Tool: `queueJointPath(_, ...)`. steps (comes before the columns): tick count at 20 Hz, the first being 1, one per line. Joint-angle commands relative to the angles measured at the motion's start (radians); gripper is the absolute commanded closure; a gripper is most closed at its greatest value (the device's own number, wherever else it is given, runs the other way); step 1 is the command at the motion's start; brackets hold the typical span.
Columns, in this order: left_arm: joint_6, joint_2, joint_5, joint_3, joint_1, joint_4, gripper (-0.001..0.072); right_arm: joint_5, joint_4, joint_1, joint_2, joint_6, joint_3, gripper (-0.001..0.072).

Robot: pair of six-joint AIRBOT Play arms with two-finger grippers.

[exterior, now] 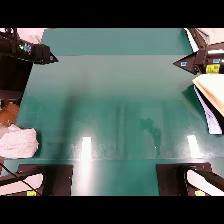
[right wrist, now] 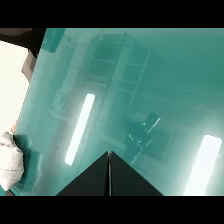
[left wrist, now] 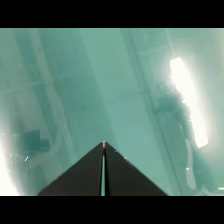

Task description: Fold the shirts.

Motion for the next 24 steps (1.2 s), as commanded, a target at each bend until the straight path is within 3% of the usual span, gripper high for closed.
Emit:
queueJointPath(1, 0.001, 0.002, -0.028, 0.0, 0.0, 0.001, 0.0685, 0.003, 0.0, 0.001, 0.001, 0.0, 0.0, 0.0697)
queueJointPath(4, -0.005, 0.043, -0.153, -0.004, 0.0, 0.05, 0.0686, 0.003, 0.0, 0.001, 0.001, 0.0, 0.0, 0.0697)
queueJointPath(7, -0.029, 0.178, -0.196, -0.094, 0.0, 0.242, 0.0685, 0.01, 0.0, 0.001, 0.001, 0.0, 0.0, 0.0697)
queueJointPath(13, -0.142, 0.505, -0.213, -0.575, 0.0, 0.653, 0.0659, 0.007, 0.0, 0.001, 0.001, 0.0, 0.0, 0.0697)
queueJointPath(15, -0.202, 0.56, -0.203, -0.711, 0.0, 0.703, 0.0097, 0.008, 0.0, 0.001, 0.001, 0.0, 0.0, 0.0697)
queueJointPath(18, -0.298, 0.581, -0.208, -0.889, 0.0, 0.808, 0.008, 0.016, 0.0, 0.001, 0.001, 0.0, 0.0, 0.0697)
queueJointPath(24, -0.426, 0.581, -0.051, -1.168, 0.0, 0.905, 0.008, 0.045, -0.001, 0.001, 0.001, 0.0, 0.0, 0.0697)
